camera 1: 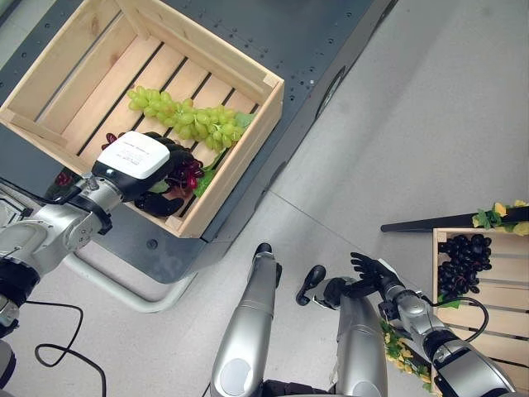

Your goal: Pick up the fruits from the basket on one side to the basket on the other side

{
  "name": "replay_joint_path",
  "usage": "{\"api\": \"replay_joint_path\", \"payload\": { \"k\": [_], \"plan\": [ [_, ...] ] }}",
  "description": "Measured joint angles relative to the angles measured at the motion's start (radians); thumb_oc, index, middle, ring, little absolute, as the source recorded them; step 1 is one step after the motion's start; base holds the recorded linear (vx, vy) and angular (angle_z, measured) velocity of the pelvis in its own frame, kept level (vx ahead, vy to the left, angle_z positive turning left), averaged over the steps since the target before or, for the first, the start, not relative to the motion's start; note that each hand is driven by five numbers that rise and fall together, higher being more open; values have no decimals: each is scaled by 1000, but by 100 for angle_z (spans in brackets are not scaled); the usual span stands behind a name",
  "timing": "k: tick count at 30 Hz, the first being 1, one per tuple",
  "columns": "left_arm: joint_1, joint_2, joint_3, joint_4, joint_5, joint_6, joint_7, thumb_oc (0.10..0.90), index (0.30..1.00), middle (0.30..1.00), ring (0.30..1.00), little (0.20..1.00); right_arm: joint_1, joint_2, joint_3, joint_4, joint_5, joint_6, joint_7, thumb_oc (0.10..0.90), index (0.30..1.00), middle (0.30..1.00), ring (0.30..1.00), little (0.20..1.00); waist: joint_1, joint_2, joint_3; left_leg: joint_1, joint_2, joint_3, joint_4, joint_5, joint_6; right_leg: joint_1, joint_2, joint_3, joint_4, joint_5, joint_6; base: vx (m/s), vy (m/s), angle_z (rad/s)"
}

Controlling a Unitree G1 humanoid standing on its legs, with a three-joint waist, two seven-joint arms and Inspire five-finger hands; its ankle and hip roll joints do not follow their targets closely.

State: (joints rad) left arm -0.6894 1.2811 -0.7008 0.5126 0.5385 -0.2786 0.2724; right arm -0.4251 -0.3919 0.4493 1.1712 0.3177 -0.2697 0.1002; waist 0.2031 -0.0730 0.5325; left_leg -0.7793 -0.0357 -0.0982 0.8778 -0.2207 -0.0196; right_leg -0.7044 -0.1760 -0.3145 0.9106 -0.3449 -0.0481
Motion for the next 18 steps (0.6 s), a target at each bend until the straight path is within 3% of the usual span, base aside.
{"api": "replay_joint_path", "payload": {
  "k": [6, 13, 18],
  "plan": [
    [-65, -1, -51, 9, 23, 140, -65, 800, 900, 900, 900, 900, 0, -9, 0, 1, 3, -13, 0, 800, 900, 900, 900, 900, -4, -6, 0, -21, 4, -4, 2, 0, -1, -17, 8, -4, -4, -1, 6, -16, -7, 0],
    [-115, -4, -98, 22, 89, 270, -64, 800, 900, 900, 900, 900, -5, -18, 1, -1, 6, -24, 0, 800, 900, 900, 900, 900, -9, -15, -1, -57, 16, -5, 16, -1, -3, -34, 11, -24, -4, 3, 3, -14, 0, 6],
    [-139, -13, -101, 45, 92, 270, -57, 800, 900, 900, 900, 900, -9, -18, 13, -5, 8, -37, 8, 800, 900, 900, 900, 900, -5, -29, -1, -59, 16, -7, 17, -1, -2, -34, 11, -26, -5, 3, 3, 0, 0, 0]
  ]
}}
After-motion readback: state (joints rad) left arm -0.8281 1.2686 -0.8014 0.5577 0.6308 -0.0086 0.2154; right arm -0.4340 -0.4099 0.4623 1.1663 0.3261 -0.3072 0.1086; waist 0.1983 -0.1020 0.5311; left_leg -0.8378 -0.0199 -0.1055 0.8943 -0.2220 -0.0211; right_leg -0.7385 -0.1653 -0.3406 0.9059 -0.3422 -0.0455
